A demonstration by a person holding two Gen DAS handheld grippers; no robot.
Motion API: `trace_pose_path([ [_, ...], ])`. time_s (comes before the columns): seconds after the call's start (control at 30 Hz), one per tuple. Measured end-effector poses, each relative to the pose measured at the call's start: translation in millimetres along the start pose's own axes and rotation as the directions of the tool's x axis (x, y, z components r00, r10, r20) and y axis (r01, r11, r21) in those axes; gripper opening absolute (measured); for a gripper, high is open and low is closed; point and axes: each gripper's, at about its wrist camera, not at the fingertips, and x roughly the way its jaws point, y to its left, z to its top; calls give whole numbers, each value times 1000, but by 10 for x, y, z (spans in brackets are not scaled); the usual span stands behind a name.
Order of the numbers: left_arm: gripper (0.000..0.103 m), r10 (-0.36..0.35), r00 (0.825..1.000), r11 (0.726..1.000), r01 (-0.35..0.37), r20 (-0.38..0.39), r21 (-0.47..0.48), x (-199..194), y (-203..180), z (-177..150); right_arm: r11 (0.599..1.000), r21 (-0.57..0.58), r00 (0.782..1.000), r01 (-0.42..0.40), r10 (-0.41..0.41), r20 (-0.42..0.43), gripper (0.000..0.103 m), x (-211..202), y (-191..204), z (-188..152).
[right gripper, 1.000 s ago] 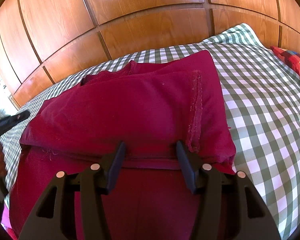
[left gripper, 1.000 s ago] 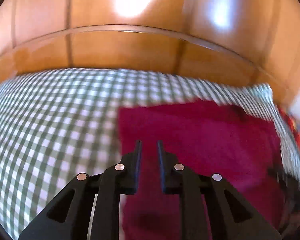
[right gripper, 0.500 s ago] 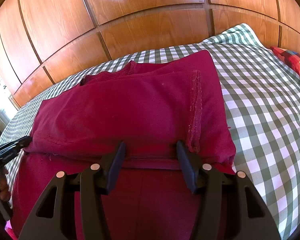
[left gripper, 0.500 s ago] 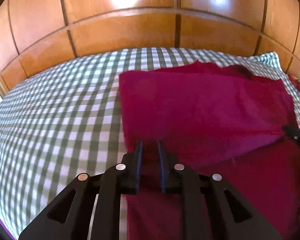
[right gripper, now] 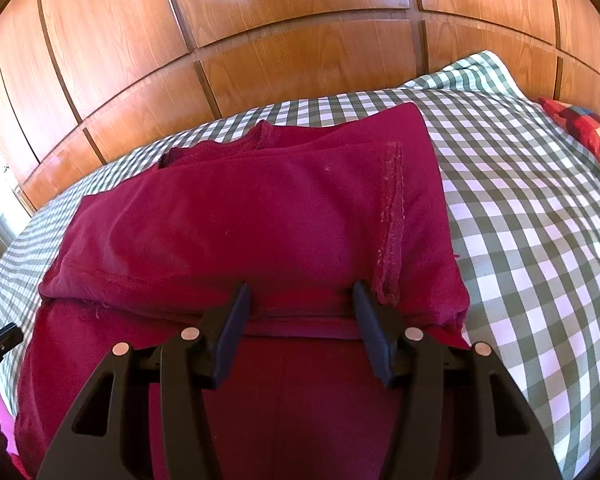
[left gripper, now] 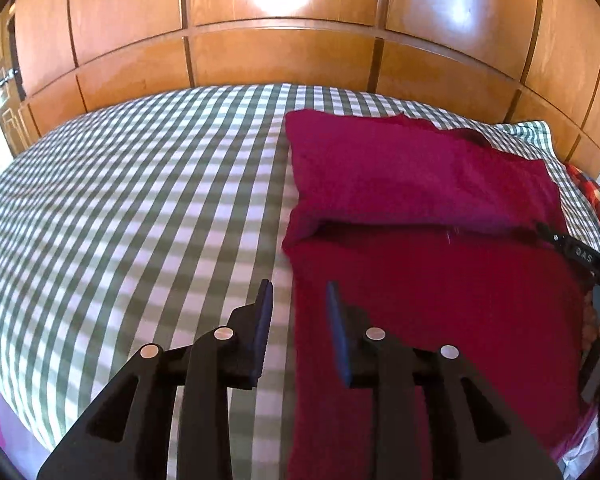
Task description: Fold small clothes
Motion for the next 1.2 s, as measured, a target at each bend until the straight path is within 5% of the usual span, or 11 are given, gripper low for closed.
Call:
trace_pose_path([
  [0.1, 26, -1, 1000, 1000, 1, -2, -3, -46, 36, -74, 999, -18, 999, 30, -30, -12, 54, 4, 53, 14],
  [0.17, 52, 2, 1000, 1000, -2, -1, -5, -80, 55, -117, 999, -28, 999, 46, -47, -23, 55, -5, 85, 23],
  [0.2, 57, 6, 1000, 1000, -6, 8, -9, -107, 69, -139, 998, -30, 998, 51, -52, -31, 57, -10, 106, 29],
  [0.33, 59, 6, 1000, 1000, -6, 15, -7, -180, 122, -202, 999, -31, 995, 20, -23, -95, 89, -59, 173, 22],
  [0.63, 59, -121, 989, 993, 122, -82, -1, -251, 253, -407, 999, 44, 994, 1, 4, -107, 93, -575, -109, -195],
  [0.83, 59, -315, 938, 949, 313, -143, -34, -357, 357, -704, 988, 152, 979, -24, 53, -195, 90, -928, -593, -589],
  [1.03, 56, -485, 847, 869, 494, -217, -17, -559, 317, -997, 979, 176, 940, -104, 155, -304, 60, -1333, -656, -1224],
  [1.2, 38, -517, 805, 844, 536, -290, -15, -541, 198, -1235, 973, 194, 908, -127, 193, -372, 45, -1401, -619, -1586],
])
